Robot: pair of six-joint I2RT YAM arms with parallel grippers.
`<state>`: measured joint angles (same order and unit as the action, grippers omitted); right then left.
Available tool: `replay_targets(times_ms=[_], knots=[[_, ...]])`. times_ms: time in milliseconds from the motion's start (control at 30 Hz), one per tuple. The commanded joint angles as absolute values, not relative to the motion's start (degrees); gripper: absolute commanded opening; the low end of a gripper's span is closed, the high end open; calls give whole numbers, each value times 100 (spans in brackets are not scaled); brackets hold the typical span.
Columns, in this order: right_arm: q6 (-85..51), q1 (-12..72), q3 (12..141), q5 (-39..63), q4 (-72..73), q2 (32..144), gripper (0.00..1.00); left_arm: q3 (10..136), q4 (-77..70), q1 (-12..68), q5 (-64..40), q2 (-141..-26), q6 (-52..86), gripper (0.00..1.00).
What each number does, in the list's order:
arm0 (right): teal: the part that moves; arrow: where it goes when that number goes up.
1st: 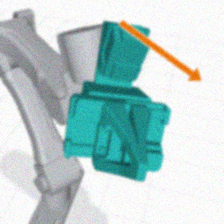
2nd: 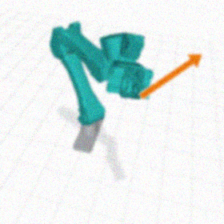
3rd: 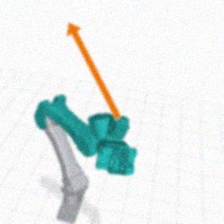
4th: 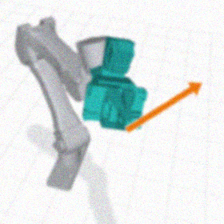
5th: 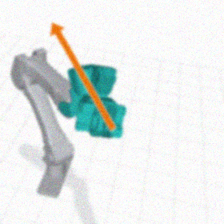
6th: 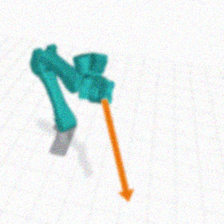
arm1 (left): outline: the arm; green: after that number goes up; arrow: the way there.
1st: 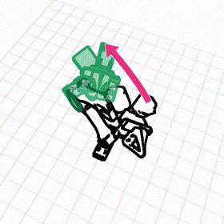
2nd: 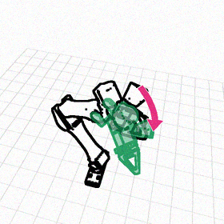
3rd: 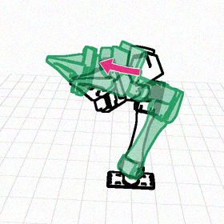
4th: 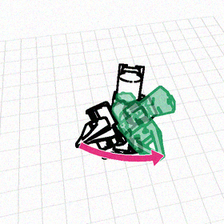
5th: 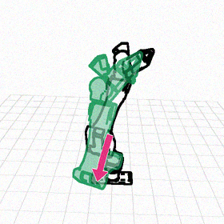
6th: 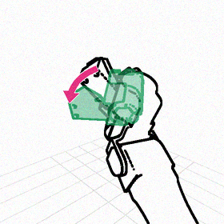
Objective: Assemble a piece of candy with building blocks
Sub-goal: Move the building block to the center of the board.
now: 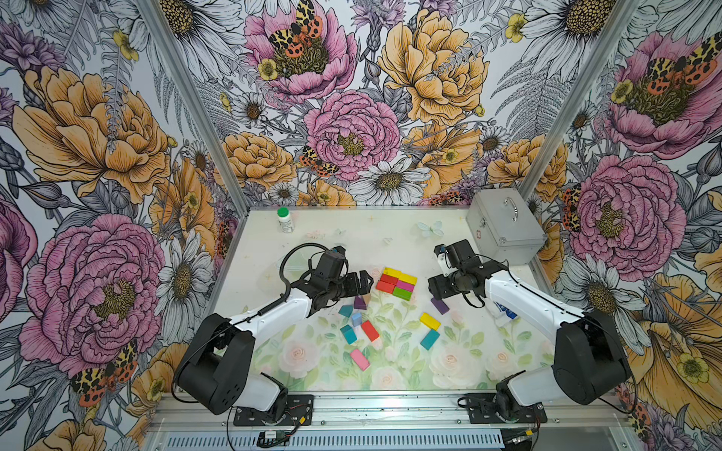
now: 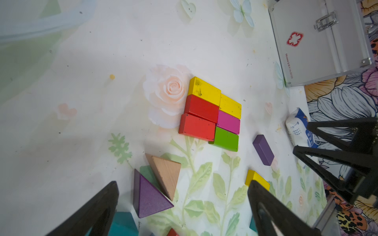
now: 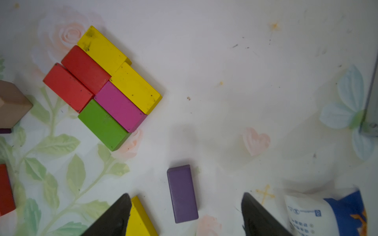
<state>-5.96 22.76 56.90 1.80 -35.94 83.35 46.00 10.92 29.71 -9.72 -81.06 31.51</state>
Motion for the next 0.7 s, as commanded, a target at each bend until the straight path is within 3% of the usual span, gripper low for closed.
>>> replay_targets(times_ms=[0, 367, 500, 667], knots=[[-574, 2556, 6023, 664, -3384, 8402, 85, 4378, 1403, 2888, -1032, -8044, 2965, 98], [-546, 3094, 5673, 1080, -2906, 8599, 86, 4869, 1845, 3414, -591, -8849, 2659, 86], [-511, 3094, 5557, 925, -2860, 8530, 86, 5225, 1965, 3580, -450, -9223, 2572, 67], [-433, 3068, 5461, 922, -2753, 8503, 87, 5590, 2182, 3704, -184, -9581, 2497, 66]])
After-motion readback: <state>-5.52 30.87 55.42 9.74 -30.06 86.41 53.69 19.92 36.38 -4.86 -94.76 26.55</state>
